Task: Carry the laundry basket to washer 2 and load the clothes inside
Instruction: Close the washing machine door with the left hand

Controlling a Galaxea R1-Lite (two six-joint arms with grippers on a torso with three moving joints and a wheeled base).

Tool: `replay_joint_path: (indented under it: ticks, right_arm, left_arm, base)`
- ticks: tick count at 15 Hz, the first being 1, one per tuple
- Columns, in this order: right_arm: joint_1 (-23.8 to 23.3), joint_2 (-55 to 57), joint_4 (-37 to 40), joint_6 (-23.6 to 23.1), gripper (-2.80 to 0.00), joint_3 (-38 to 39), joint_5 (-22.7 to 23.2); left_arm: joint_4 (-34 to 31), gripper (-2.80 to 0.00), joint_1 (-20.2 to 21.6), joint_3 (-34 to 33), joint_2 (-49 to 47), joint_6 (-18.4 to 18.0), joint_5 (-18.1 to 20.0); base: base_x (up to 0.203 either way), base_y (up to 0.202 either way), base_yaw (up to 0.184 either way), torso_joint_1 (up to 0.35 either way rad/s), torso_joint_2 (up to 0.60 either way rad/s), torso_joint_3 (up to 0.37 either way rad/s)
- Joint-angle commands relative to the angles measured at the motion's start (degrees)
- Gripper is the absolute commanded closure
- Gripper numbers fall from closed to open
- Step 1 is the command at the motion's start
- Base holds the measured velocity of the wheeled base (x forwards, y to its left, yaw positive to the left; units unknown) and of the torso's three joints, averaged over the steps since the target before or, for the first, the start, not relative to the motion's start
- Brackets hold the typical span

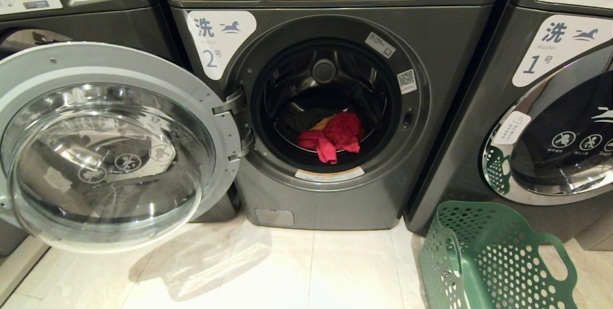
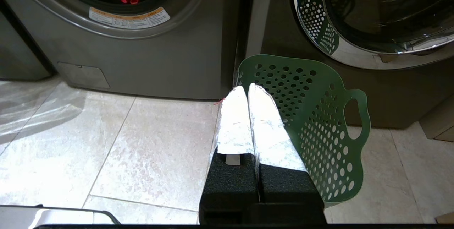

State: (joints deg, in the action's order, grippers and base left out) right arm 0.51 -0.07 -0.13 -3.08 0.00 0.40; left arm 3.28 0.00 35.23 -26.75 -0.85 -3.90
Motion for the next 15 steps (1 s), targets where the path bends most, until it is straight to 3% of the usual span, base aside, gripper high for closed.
replay_joint_path:
  ticks: [1,4,6,7,9,12,15]
  right_arm:
    - [0.0,0.1,0.0,-0.5,0.00,0.0,0.1]
    - [0.0,0.1,0.0,-0.3,0.00,0.0,0.1]
    - [0.0,0.0,0.0,0.1,0.00,0.0,0.1]
    - [0.0,0.1,-0.1,0.0,0.00,0.0,0.1]
    - [0.0,0.1,-0.1,-0.1,0.00,0.0,0.1]
    - [0.0,0.1,0.0,-0.1,0.00,0.0,0.1]
    - [0.0,0.1,0.0,0.0,0.00,0.0,0.0]
  left_arm:
    - [-0.3,0.00,0.7,22.1,-28.8,0.0,-1.8]
    - [-0.8,0.00,5.8,45.0,-50.3,0.0,-2.8]
    - [-1.5,0.00,11.0,57.1,-60.8,-0.2,-1.1]
    - [-2.1,0.00,13.5,60.6,-64.4,-0.3,0.6]
    - [-4.0,0.00,18.3,64.1,-69.4,-0.4,7.9]
    - [-4.3,0.00,21.4,71.0,-75.6,-0.1,11.3]
    - [-1.4,0.00,23.8,73.0,-78.8,0.1,19.6]
  base:
    - [0.000,0.000,0.000,0.000,0.00,0.000]
    - [0.000,0.000,0.000,0.000,0.00,0.000]
    - [0.000,0.000,0.000,0.000,0.00,0.000]
    - [0.000,0.000,0.000,0.000,0.00,0.000]
    - [0.000,0.000,0.000,0.000,0.00,0.000]
    - [0.000,0.000,0.000,0.000,0.00,0.000]
    - [0.000,0.000,0.000,0.000,0.00,0.000]
